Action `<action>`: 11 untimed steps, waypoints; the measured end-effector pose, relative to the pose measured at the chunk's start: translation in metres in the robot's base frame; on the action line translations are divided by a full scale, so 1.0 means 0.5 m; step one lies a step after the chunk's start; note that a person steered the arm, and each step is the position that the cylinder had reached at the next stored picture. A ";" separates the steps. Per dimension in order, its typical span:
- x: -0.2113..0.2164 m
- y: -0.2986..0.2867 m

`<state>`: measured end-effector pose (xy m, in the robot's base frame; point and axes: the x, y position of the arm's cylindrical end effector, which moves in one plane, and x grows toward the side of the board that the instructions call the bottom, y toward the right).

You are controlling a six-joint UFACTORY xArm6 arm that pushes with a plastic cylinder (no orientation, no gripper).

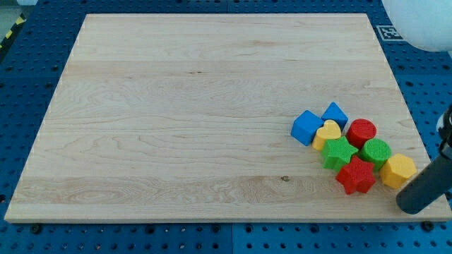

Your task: Push the red star towards top center of the board

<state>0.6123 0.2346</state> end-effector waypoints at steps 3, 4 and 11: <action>-0.048 -0.087; -0.050 -0.161; -0.041 -0.372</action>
<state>0.5918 0.0485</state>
